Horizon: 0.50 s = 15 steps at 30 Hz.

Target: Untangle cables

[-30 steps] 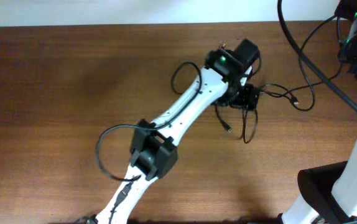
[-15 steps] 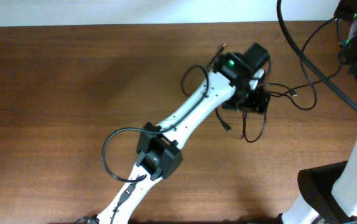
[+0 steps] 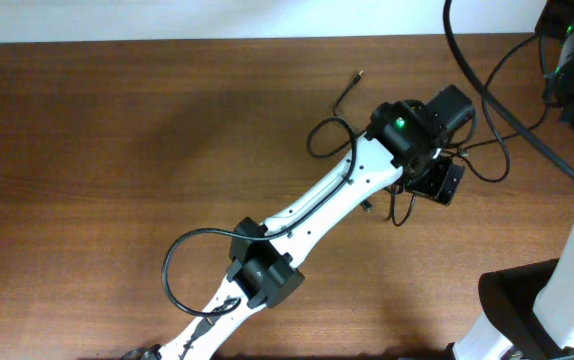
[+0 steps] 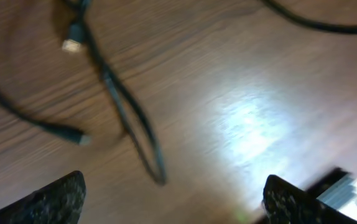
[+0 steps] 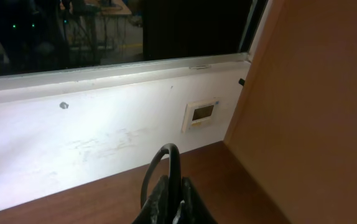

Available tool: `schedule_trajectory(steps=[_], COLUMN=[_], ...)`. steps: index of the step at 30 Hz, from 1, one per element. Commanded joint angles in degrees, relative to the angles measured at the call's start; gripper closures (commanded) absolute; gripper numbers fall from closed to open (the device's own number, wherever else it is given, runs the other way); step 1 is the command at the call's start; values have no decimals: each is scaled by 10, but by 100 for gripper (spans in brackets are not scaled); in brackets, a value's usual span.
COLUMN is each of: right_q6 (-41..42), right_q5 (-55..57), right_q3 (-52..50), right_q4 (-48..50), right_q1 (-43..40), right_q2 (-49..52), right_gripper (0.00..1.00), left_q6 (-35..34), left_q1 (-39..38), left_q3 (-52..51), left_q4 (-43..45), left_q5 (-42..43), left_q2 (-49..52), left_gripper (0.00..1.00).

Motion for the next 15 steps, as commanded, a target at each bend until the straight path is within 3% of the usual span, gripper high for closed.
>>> schedule_trajectory(steps=[1,3,15], right_q6=[7,7,7], right_q5=[-2,-5,-30], right_q3=[0,0,0], right_q4=[2,1,-6], right_q1=[-3,-3,-3], right_q2=[-5,-5,-5], right_gripper=[96,96,96], left_q6=[-38,-76,-96], left_q1=[10,18,-18], left_q3=[5,5,5], left_q4=[-39,-67,0], left_q5=[-106,-142,-144], left_q2=[5,5,22], left_gripper=[10,11,10])
